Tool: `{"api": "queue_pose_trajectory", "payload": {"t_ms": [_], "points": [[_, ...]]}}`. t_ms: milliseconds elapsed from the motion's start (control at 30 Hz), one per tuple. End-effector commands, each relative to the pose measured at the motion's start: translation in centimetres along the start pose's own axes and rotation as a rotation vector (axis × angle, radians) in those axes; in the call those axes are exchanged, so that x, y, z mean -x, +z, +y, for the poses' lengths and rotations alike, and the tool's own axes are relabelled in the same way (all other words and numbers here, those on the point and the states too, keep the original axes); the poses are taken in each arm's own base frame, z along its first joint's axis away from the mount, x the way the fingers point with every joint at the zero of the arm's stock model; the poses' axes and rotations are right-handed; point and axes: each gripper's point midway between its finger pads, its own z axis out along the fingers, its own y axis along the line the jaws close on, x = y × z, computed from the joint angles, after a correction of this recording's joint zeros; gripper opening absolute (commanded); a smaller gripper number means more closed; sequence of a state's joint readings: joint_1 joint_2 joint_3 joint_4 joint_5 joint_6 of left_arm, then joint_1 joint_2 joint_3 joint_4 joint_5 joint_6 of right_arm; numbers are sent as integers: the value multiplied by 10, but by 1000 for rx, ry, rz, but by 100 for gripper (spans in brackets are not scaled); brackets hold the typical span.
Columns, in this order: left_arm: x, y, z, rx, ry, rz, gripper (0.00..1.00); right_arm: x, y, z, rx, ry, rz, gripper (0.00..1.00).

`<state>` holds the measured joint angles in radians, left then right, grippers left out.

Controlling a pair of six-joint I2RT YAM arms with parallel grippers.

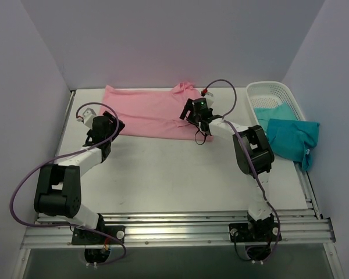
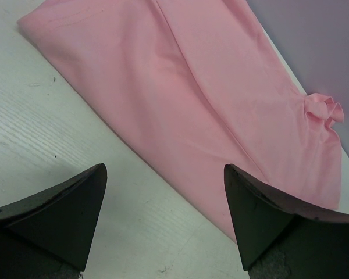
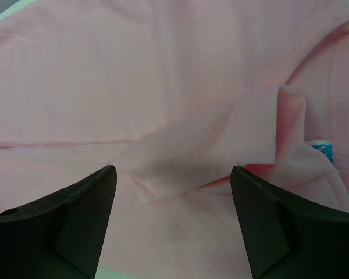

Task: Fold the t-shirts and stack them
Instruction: Fold the flattened tshirt in 1/3 of the way

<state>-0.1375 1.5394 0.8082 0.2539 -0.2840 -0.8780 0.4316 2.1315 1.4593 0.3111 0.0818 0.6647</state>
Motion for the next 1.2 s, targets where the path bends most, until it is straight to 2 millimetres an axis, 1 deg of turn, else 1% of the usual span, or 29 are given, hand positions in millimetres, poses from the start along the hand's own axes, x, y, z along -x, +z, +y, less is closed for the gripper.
{"api": "queue_pose_trajectory", "payload": {"t_ms": [0,133,267,633,800,833,1000,1167], "points": [[5,4,-9,-31,7,-36,90,33,-26,13,32,11,-71,75],[3,5,-10,-32,11,-32,90,34,-29,9,17,7,-77,75],[3,4,-11,-34,12,-34,90,28,-26,5,8,5,-67,75],[4,3,-13,-34,16,-39,90,24,-17,1,-4,2,-59,75],[2,3,-12,-32,18,-35,90,24,-10,-4,-12,4,-53,75],[3,4,-13,-33,18,-38,90,22,-7,-9,-22,4,-47,75],[1,5,-10,-27,20,-37,90,28,1,-11,-17,13,-47,75],[0,7,-10,-25,22,-35,90,27,8,-10,-13,13,-41,75]]}}
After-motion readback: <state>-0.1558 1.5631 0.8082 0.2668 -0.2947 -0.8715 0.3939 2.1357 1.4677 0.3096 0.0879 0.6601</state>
